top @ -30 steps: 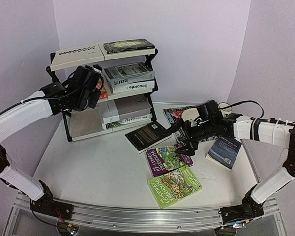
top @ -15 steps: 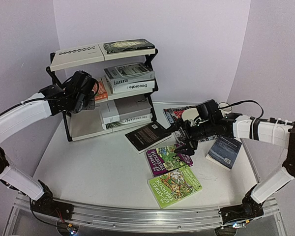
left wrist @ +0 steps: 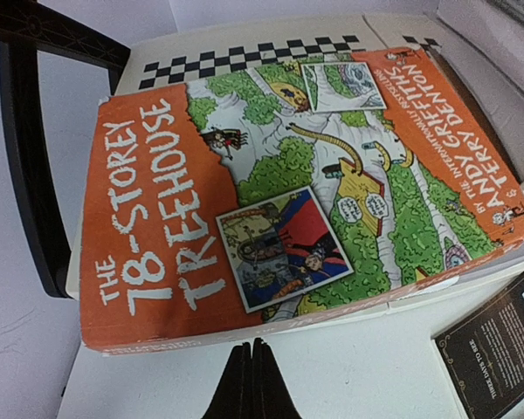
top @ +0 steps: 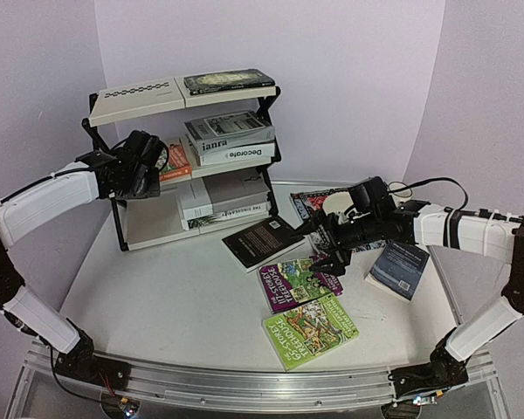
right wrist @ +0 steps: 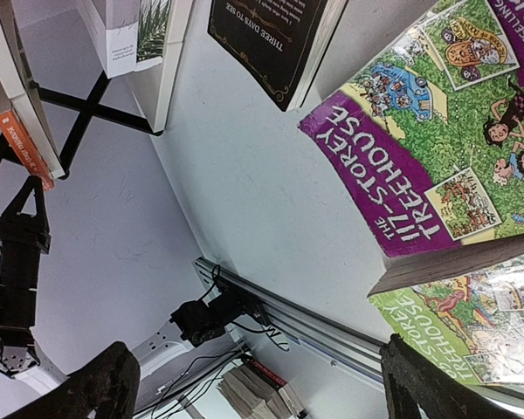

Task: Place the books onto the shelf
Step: Adjust the book on the shelf.

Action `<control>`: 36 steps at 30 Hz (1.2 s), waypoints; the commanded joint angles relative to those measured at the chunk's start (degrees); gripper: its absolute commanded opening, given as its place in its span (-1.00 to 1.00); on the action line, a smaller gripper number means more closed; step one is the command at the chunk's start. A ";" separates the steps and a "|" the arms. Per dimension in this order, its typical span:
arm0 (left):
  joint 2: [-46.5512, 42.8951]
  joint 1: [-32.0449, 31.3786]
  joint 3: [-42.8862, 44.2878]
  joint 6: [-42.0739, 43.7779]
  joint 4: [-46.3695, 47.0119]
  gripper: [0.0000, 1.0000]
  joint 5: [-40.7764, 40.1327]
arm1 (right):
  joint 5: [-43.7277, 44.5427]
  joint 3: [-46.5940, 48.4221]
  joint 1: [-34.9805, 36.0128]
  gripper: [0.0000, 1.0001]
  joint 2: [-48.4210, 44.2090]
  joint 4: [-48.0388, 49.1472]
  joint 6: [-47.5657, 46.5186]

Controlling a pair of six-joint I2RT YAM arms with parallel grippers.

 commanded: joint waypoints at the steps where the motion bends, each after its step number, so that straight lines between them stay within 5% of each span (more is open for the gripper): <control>1: 1.22 1.42 1.83 1.76 0.93 -1.00 2.27 | -0.59 1.90 -0.26 0.93 0.16 -1.25 -0.60; 21: 3.59 4.26 4.44 4.65 3.48 -1.00 2.46 | -0.42 1.75 -0.26 0.93 0.11 -1.54 -0.73; 27: 1.33 4.26 3.73 7.00 3.48 -0.97 9.29 | -0.21 1.23 -0.25 0.93 -0.06 -1.65 -1.06; 33: -7.40 4.20 -1.67 9.63 3.53 -0.46 27.64 | 2.04 -1.82 -1.41 0.97 -1.91 -5.47 -5.22; 36: -12.37 3.40 -5.87 9.73 3.93 0.01 35.43 | 4.52 -4.40 -3.20 0.97 -3.64 -10.96 -11.40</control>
